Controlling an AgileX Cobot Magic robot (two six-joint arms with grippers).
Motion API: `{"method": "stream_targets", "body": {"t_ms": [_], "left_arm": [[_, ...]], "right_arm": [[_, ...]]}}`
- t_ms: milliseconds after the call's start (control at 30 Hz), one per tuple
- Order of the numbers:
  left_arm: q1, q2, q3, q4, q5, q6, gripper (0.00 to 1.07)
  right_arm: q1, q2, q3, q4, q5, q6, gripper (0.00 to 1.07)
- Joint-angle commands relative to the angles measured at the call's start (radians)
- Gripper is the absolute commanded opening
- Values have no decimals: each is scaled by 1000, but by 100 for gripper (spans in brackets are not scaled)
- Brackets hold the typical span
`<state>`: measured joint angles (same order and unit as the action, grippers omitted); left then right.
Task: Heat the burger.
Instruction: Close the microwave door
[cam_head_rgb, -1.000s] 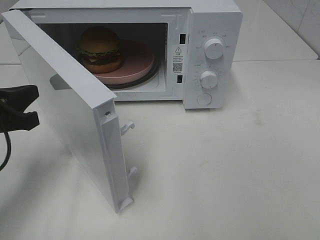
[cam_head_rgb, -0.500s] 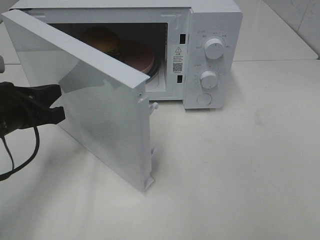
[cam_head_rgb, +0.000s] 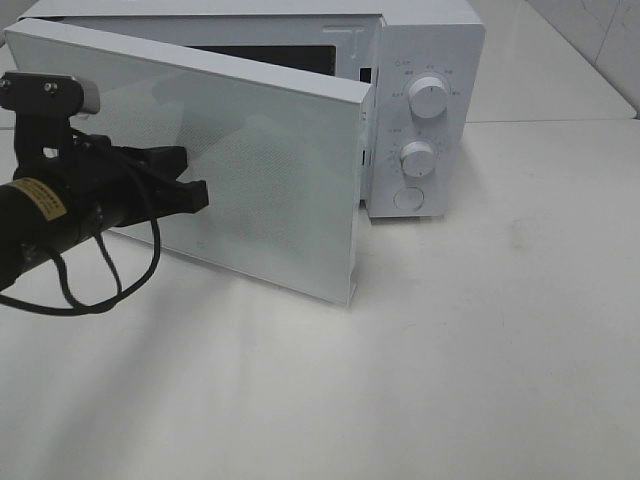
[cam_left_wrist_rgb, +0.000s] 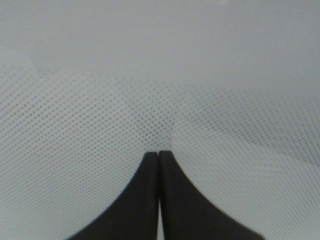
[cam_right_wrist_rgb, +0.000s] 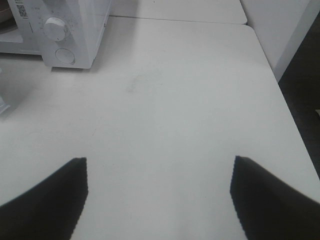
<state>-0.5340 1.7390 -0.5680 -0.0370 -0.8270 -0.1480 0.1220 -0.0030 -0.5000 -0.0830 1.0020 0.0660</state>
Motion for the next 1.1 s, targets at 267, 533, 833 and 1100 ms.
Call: {"method": "stream_targets", "body": {"t_ms": [267, 533, 833, 1100], "left_arm": [[-90, 49, -148, -200, 93, 98, 0], [-159, 114, -278, -365, 129, 214, 0], [-206, 197, -429, -533, 145, 343, 0], [-206, 253, -522, -575, 174, 383, 0]], "right_arm": [[-5, -33, 2, -5, -8, 4, 76], [-5, -33, 2, -5, -8, 5, 76], [-5, -33, 2, -5, -8, 5, 76], [-5, -33, 2, -5, -8, 5, 76]]}}
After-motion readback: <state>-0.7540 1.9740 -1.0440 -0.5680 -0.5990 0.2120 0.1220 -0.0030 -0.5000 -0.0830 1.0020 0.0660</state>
